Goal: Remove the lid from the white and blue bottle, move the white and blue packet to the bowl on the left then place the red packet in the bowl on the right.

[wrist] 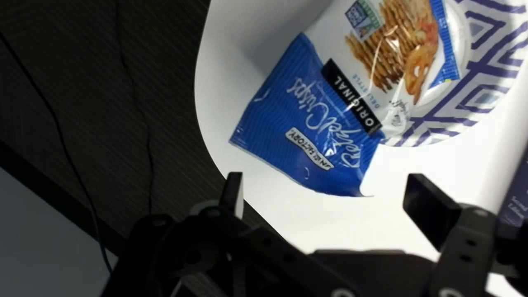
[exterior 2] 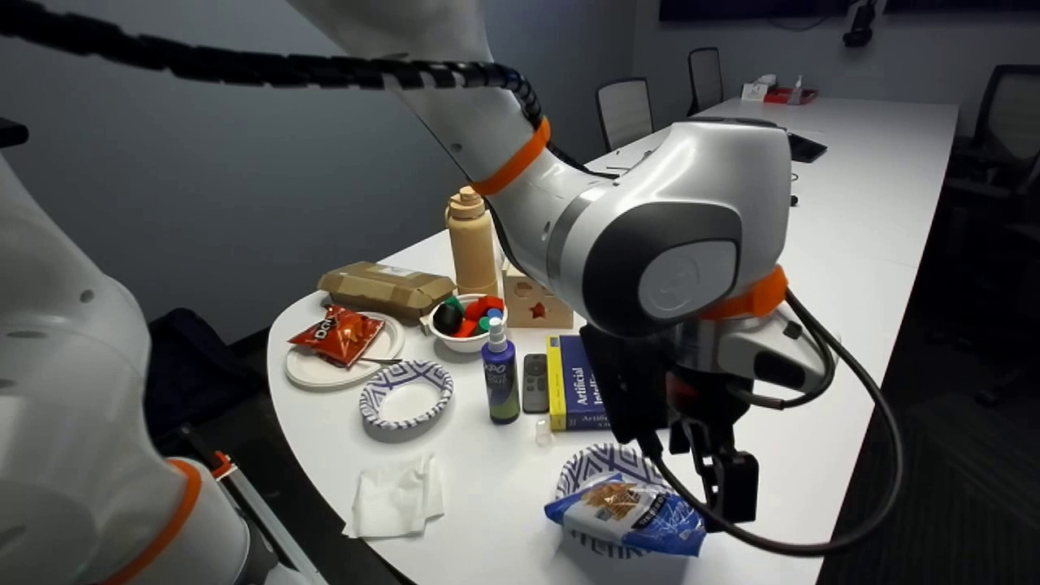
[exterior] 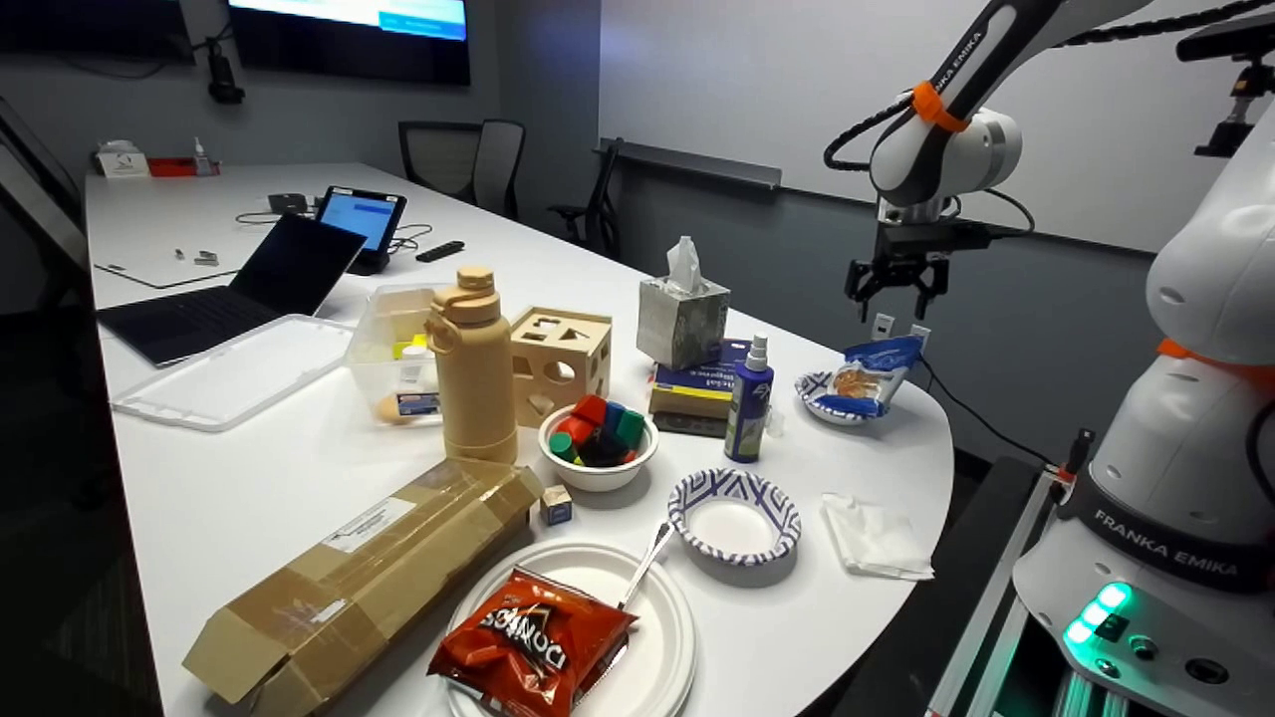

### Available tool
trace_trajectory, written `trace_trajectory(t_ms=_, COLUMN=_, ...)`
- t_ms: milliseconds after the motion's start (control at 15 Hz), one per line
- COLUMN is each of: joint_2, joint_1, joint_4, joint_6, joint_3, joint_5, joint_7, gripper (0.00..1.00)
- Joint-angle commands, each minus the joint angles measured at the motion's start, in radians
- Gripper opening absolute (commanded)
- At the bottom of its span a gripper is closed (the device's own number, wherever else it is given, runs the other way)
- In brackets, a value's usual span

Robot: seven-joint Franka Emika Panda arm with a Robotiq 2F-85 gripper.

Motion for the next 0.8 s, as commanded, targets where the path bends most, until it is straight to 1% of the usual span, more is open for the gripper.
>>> trace_trajectory(t_ms=0, joint_2=-0.007, joint_1=-0.033, joint_4=-0.026, joint_6=-0.015, joint_3=-0.011, joint_5=0.054, joint_7=0.006, gripper=1.00)
trace_trajectory(t_ms=267, joint_2=0.028, joint_1=-0.045, joint_4=-0.047, joint_6=0.013, joint_3=-0.014, joint_5=0.175, joint_7=-0.039, gripper=1.00)
trace_trajectory(t_ms=533, joint_2=0.064, joint_1=-0.039, joint_4=-0.044, joint_6=0.029, joint_3=-0.007, joint_5=0.250, joint_7=-0.051, gripper=1.00)
trace_trajectory(t_ms=600, joint_2=0.076, joint_1=-0.039, joint_4=-0.042, joint_6=0.036, joint_3=-0.008, joint_5=0.256, joint_7=-0.050, gripper=0.75)
trace_trajectory(t_ms=667, joint_2=0.082, joint_1=-0.038, joint_4=-0.043, joint_6=0.038, joint_3=-0.007, joint_5=0.262, joint_7=-0.048, gripper=0.74)
trace_trajectory(t_ms=733, joint_2=0.089, joint_1=-0.038, joint_4=-0.044, joint_6=0.044, joint_3=-0.007, joint_5=0.271, joint_7=-0.051, gripper=0.66)
